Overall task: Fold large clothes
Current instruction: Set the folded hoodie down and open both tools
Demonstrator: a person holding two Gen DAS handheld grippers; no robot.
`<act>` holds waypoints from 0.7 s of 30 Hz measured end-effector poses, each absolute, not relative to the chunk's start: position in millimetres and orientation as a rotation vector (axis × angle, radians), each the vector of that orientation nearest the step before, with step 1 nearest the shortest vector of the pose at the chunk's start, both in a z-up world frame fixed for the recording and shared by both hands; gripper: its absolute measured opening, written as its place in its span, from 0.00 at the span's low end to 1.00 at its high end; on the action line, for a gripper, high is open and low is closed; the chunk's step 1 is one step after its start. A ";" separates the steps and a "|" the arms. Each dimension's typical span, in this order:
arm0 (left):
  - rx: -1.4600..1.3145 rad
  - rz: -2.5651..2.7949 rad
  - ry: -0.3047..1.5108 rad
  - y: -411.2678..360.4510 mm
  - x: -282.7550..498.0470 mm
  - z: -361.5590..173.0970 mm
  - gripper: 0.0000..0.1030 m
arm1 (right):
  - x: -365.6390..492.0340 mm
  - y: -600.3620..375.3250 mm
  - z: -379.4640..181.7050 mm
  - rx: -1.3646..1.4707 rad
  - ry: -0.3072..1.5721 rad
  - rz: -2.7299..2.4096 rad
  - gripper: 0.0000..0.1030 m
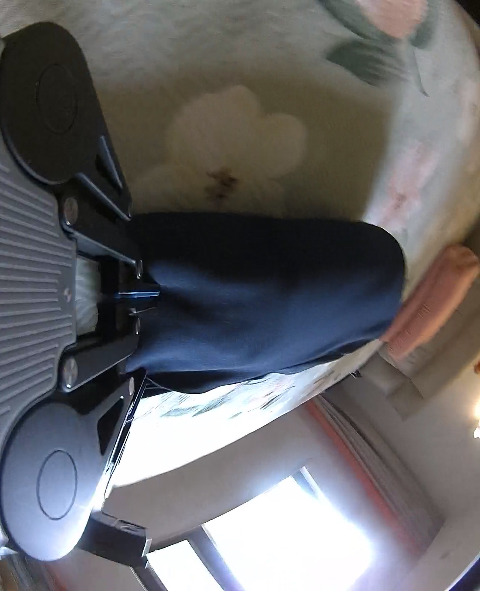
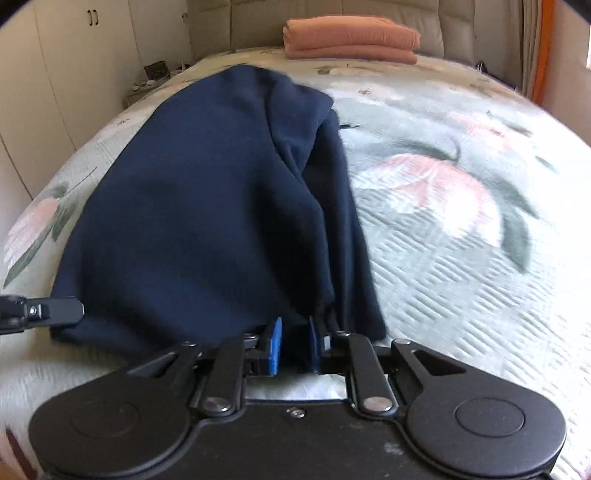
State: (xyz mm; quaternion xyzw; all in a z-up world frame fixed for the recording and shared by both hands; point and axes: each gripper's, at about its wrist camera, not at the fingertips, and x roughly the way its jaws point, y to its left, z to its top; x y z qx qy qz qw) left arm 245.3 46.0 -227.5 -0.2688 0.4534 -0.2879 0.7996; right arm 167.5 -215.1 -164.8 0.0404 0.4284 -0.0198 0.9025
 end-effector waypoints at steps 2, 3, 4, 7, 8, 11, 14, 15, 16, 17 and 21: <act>-0.481 -0.603 0.948 44.9 230.5 -212.1 0.11 | 151.1 -212.2 -146.9 0.104 0.888 -0.056 0.22; -0.425 -0.584 0.932 44.1 220.5 -202.5 0.16 | 145.1 -211.8 -140.3 0.108 0.890 -0.058 0.34; -0.390 -0.573 0.919 44.9 211.4 -195.6 0.23 | 137.3 -209.5 -133.6 0.107 0.896 -0.062 0.42; -0.334 -0.527 0.915 48.9 179.5 -173.5 0.27 | 111.4 -205.5 -116.6 0.105 0.911 -0.085 0.59; -0.313 -0.500 0.911 50.9 167.1 -164.9 0.35 | 105.5 -202.0 -107.9 0.111 0.914 -0.085 0.64; -0.241 -0.396 0.890 54.9 145.6 -131.0 0.60 | 76.6 -198.9 -74.8 0.129 0.883 -0.080 0.82; -0.220 -0.350 0.800 64.7 121.2 -90.0 0.77 | 62.1 -181.1 -34.1 0.102 0.807 -0.086 0.85; -0.204 -0.334 0.761 68.4 106.3 -73.4 0.81 | 58.5 -175.1 -20.8 0.089 0.778 -0.096 0.93; -0.185 -0.313 0.720 69.4 98.6 -59.8 0.86 | 54.7 -169.2 -9.0 0.074 0.753 -0.107 0.97; -0.168 -0.289 0.680 68.6 92.4 -46.6 0.88 | 49.6 -163.0 2.8 0.056 0.722 -0.119 0.97; -0.190 -0.254 0.601 65.8 78.8 -14.3 0.93 | 33.6 -149.6 29.5 -0.006 0.658 -0.154 0.98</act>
